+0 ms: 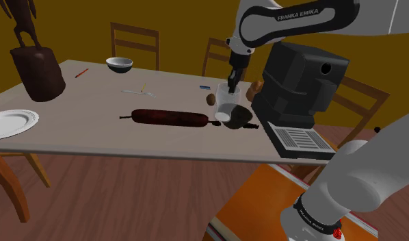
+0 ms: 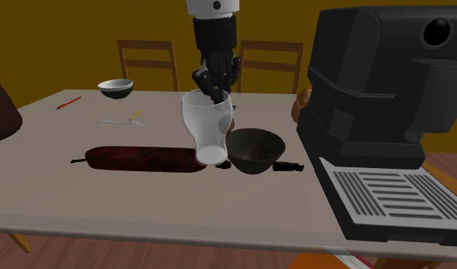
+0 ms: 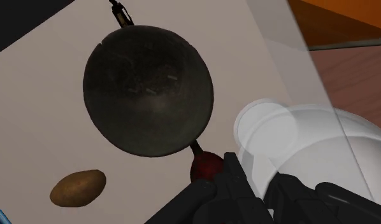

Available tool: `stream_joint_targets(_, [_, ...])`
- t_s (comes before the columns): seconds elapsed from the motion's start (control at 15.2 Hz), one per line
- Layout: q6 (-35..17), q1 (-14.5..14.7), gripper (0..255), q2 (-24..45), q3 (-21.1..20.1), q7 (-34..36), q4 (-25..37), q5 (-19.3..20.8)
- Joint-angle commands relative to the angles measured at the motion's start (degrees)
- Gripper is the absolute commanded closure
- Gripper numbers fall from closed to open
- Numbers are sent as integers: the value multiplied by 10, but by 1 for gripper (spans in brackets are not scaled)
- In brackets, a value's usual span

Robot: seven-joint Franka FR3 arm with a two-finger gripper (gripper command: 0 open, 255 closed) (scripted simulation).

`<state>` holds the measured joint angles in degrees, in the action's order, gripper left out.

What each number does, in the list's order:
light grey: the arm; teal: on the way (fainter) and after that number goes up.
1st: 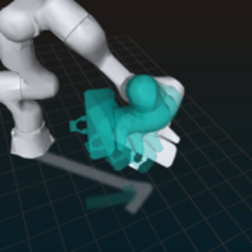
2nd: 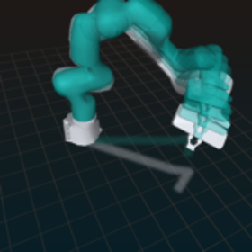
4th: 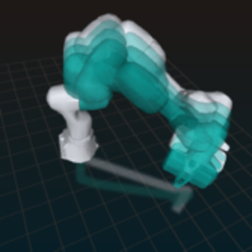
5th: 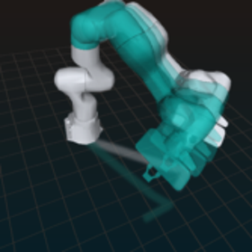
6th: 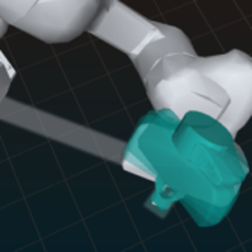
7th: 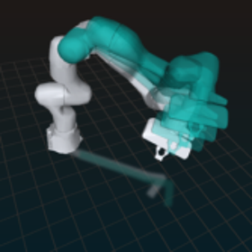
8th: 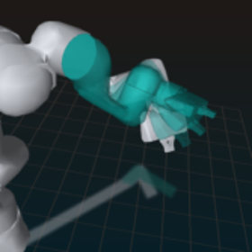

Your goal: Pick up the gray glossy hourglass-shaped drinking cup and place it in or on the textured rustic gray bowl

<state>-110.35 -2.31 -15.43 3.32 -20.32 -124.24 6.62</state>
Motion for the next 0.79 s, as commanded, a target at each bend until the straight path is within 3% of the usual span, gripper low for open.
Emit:
stream_joint_targets(0.0, [17, 0, 255, -3, 0, -2, 14, 0])
stream_joint_targets(0.33, [51, 0, 255, -5, -1, -5, 46, -2])
stream_joint_targets(0.73, [75, -30, 255, 35, 49, -87, 118, 3])
